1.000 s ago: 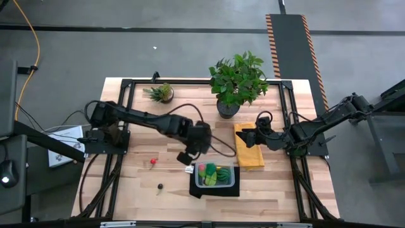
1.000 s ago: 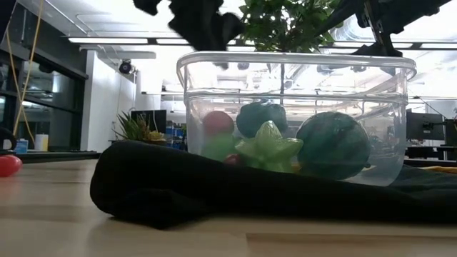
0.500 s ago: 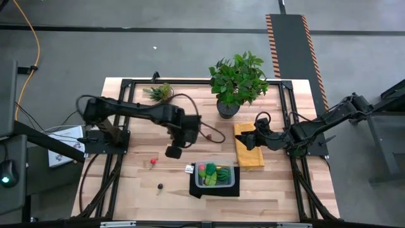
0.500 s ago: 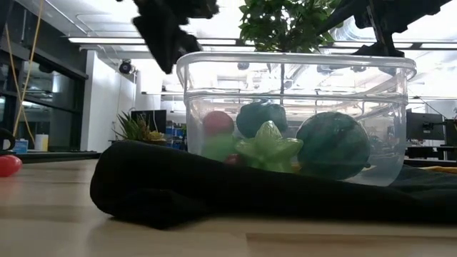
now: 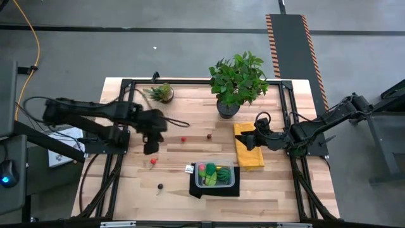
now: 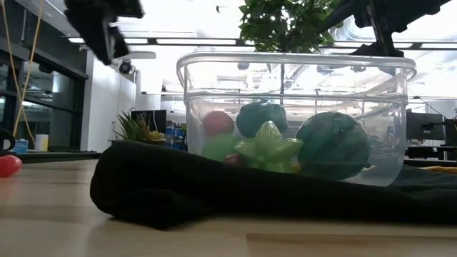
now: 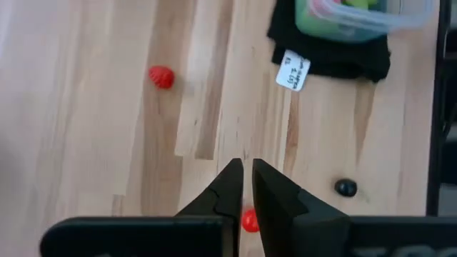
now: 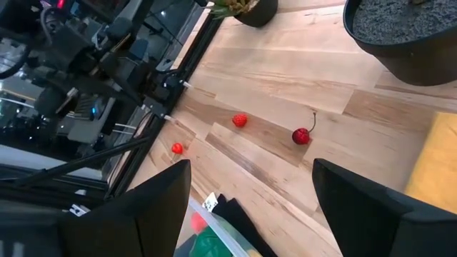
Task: Pick and placing Produce into tupperware
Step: Put the raspberry into the transparent bin
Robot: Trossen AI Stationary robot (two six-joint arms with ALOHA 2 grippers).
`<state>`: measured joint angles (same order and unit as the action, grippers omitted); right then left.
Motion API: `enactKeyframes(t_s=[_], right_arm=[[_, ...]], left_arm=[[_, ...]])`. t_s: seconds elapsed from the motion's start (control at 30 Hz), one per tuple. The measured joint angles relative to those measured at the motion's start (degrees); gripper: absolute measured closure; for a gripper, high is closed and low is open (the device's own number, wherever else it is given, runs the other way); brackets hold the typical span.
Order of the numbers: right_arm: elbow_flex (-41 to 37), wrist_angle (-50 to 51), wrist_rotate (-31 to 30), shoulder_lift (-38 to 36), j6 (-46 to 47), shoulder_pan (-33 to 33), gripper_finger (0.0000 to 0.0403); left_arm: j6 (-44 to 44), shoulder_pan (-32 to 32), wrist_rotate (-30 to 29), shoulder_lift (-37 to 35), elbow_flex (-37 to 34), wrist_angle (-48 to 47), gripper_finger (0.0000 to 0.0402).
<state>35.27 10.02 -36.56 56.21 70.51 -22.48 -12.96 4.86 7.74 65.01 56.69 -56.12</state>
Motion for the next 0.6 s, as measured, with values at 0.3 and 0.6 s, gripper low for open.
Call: enactKeyframes(t_s=[0.3, 0.6], right_arm=[[0.00, -0.34, -0.35, -0.02, 0.40, 0.55, 0.0121], [0.00, -0.74, 1.99, -0.02, -1.49, 2.84, 0.0121]], left_arm=[[-23.92, 0.00, -11.14, -16.85, -10.34, 2.57, 0.0378], [-38.90, 0.00, -19.95, -12.06, -15.00, 9.08, 0.0378]])
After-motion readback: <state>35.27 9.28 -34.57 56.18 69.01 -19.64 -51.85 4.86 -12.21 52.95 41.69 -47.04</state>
